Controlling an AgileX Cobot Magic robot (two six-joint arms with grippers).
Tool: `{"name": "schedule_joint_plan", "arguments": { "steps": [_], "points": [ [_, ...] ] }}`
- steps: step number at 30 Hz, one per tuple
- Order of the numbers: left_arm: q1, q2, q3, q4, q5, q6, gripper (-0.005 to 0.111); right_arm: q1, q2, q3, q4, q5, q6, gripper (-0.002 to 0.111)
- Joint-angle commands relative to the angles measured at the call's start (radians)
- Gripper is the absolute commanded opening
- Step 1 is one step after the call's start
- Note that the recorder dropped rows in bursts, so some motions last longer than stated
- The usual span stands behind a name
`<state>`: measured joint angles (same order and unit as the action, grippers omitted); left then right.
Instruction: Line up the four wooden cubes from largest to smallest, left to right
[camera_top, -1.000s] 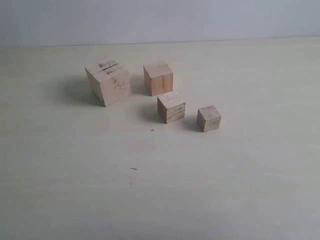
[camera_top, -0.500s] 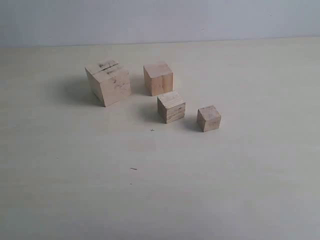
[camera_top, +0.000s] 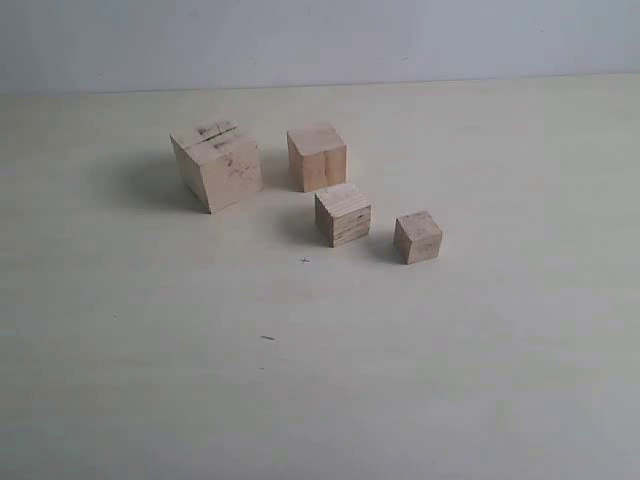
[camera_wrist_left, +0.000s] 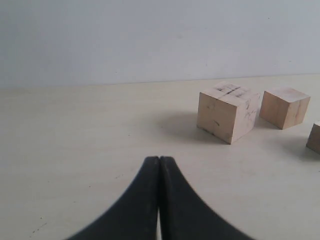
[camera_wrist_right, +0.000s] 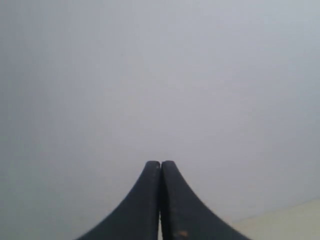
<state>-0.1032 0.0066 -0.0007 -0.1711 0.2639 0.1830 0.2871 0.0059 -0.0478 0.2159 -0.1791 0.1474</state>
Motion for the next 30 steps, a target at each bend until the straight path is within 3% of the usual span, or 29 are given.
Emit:
{"name": "schedule_joint_plan", "arguments": {
  "steps": [1,7,18,20,23,24,26,27,28,29,30],
  "points": [
    [0.002,-0.007,0.001,-0.009,-0.003,-0.003,0.0,-0.004,0.075,-0.117,0.002,-0.031,-0.029,0.0],
    [0.002,-0.007,0.001,-0.009,-0.003,-0.003,0.0,-0.004,0.36,-0.326,-0.016,0.069,-0.036,0.0],
    [0.002,-0.007,0.001,-0.009,-0.003,-0.003,0.0,0.008,1.141,-0.757,-0.006,0.479,-0.082,0.0],
    [0.002,-0.007,0.001,-0.009,-0.003,-0.003,0.0,0.044,1.273,-0.829,0.007,0.538,-0.108,0.0],
    [0.002,-0.007,0.001,-0.009,-0.003,-0.003,0.0,0.218,1.533,-1.0,0.144,0.561,-0.285,0.001],
    [0.002,-0.007,0.001,-0.009,-0.003,-0.003,0.0,0.255,1.587,-1.043,0.151,0.562,-0.294,0.004],
    [0.002,-0.007,0.001,-0.009,-0.003,-0.003,0.0,0.346,1.748,-1.189,0.141,0.575,-0.294,0.022],
    [0.002,-0.007,0.001,-0.009,-0.003,-0.003,0.0,0.401,1.848,-1.297,0.117,0.594,-0.306,0.042],
    [0.002,-0.007,0.001,-0.009,-0.003,-0.003,0.0,0.422,1.884,-1.34,0.096,0.6,-0.306,0.05],
    [0.002,-0.007,0.001,-0.009,-0.003,-0.003,0.0,0.467,1.966,-1.445,0.048,0.622,-0.306,0.069],
    [0.002,-0.007,0.001,-0.009,-0.003,-0.003,0.0,0.492,2.016,-1.514,0.006,0.641,-0.306,0.081]
  ]
}}
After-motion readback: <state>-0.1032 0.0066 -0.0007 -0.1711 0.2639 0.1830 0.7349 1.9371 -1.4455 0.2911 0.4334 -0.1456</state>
